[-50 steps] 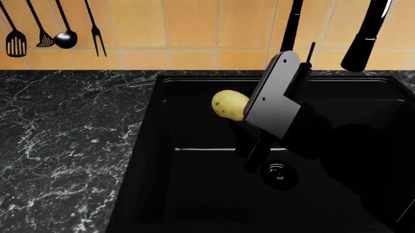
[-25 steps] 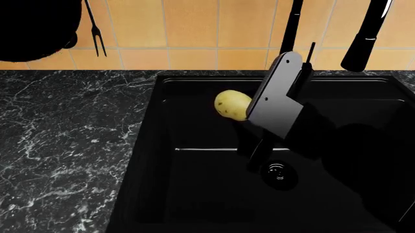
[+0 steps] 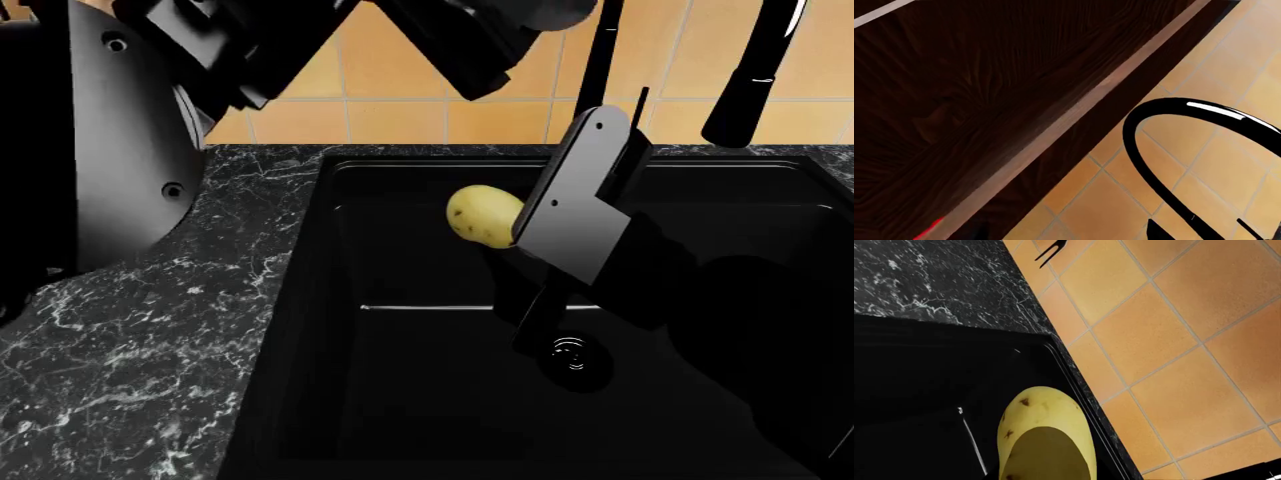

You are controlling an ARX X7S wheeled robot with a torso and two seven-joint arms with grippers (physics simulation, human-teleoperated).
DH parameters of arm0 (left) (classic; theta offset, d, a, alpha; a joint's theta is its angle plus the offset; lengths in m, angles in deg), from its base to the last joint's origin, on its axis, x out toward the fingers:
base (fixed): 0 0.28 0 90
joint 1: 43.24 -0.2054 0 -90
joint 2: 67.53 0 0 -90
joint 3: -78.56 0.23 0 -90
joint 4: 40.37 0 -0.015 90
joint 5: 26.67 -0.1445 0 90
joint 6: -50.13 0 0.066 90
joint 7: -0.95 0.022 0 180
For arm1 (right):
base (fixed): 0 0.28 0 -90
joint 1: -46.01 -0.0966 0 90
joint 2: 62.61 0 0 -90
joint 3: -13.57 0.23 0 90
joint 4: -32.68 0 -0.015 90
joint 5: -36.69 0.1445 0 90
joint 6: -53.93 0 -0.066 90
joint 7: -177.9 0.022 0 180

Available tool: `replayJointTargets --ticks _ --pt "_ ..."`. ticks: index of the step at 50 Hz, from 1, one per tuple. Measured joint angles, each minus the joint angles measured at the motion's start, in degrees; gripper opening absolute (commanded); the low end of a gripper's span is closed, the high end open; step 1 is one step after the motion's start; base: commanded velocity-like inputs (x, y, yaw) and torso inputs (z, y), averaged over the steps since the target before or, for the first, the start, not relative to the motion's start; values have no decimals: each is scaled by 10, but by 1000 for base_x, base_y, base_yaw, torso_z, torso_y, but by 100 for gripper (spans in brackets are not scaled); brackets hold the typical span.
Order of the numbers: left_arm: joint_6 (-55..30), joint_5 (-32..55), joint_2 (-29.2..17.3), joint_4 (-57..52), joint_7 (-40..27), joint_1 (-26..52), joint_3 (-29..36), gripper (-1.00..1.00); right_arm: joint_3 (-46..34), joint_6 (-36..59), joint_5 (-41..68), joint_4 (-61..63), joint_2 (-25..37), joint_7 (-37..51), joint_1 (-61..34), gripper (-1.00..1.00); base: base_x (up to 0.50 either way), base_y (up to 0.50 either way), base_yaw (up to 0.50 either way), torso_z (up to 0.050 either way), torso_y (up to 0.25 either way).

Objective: Pick the chili pepper, potato from the counter and place them in the cabinet. Then close the cabinet.

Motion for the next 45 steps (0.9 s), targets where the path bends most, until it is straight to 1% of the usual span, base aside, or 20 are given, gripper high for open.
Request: replayJointTargets --ticks 6,16,30,45 --pt "8 -7 -21 -13 -33 -30 0 100 0 1 1 1 0 1 0 -100 0 0 0 0 0" --pt "32 -18 -69 -49 -85 -89 -1 100 2 1 2 1 2 2 -1 -100 0 0 0 0 0" --pt "61 -50 -134 -98 -118 -155 12 100 4 -2 4 2 5 6 5 -100 0 0 0 0 0" --pt "113 -94 -205 -130 -168 -249 33 100 5 -2 6 3 6 10 7 -100 0 0 0 0 0"
